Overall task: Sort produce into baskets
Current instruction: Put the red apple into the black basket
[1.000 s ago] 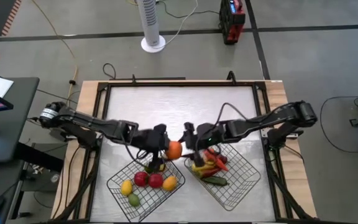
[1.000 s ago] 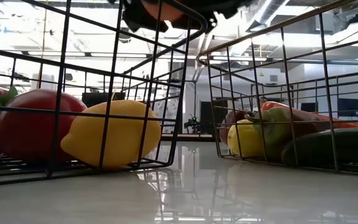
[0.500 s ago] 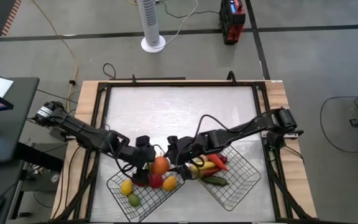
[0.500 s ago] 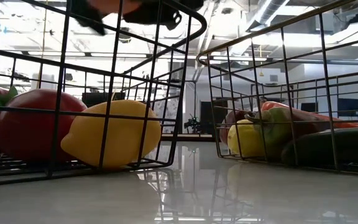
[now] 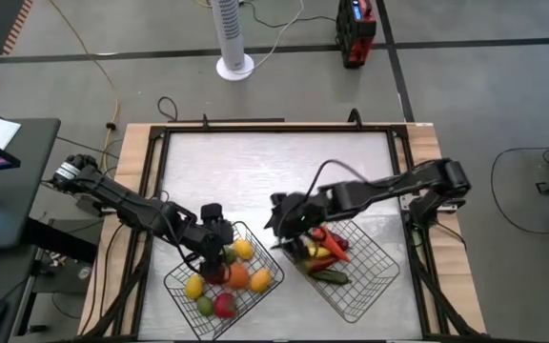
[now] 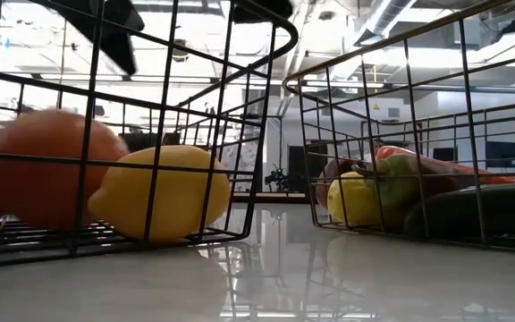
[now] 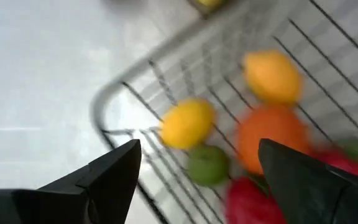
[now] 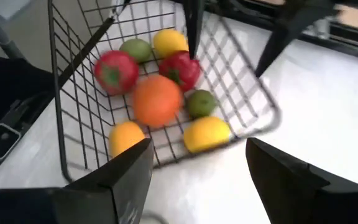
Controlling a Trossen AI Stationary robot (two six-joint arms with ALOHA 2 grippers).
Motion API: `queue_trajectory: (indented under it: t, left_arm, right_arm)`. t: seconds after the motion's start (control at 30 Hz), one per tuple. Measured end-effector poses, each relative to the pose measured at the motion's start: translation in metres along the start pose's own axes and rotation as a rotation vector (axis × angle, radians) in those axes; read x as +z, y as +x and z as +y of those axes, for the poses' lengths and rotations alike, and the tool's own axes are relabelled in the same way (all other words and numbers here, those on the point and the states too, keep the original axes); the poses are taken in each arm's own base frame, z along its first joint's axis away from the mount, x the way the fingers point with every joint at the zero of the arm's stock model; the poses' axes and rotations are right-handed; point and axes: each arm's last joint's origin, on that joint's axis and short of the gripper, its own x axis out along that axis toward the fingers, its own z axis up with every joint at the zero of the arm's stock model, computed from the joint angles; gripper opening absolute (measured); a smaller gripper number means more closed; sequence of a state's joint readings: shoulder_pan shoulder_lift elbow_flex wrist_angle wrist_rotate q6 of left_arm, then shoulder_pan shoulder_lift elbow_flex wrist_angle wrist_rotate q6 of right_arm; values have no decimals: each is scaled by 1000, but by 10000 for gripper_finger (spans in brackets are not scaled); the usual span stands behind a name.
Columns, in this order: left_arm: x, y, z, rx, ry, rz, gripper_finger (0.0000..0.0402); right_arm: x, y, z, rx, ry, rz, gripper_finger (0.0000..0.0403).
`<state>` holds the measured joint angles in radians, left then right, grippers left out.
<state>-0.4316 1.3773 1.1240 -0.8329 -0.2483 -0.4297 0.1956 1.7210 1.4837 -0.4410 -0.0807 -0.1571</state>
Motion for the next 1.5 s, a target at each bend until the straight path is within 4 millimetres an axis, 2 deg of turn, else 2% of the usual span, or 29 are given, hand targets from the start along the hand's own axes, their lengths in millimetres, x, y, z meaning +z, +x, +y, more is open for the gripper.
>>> queue_trajectory:
  t: [0.1, 0.2, 0.37, 0.47, 0.7, 0.9, 1.07, 1.23, 1.4, 1.5]
  left_arm:
    - [4, 1, 5, 99, 9, -56, 313]
    - [10, 1, 12, 202, 27, -125, 313]
    - [31, 2, 25, 298, 89, -277, 313]
    - [47, 10, 45, 264, 100, -373, 313]
    - [56, 45, 113, 167, 39, -426, 313]
    - [67, 91, 142, 103, 28, -424, 313]
    - [79, 134, 153, 87, 39, -381, 313]
    - [88, 162, 154, 68, 100, -339, 313]
    - [92, 179, 153, 0, 105, -336, 313]
    - [87, 181, 152, -20, 96, -321, 313]
  right_arm:
    - [-2, -26, -13, -33, 25, 1, 285]
    - [-19, -45, -28, -90, 57, 13, 285]
    - [-68, -52, -51, -177, 126, 117, 285]
    - [-92, -54, -64, -206, 196, 156, 285]
    - [-124, -83, -84, -269, 267, 246, 285]
    - [-147, -106, -108, -295, 358, 345, 285]
    - [-168, -99, -123, -236, 418, 440, 286]
    - [-181, -79, -129, -139, 402, 495, 286]
    - [-185, -67, -132, -86, 367, 440, 286]
    - [-193, -66, -126, -96, 334, 366, 285]
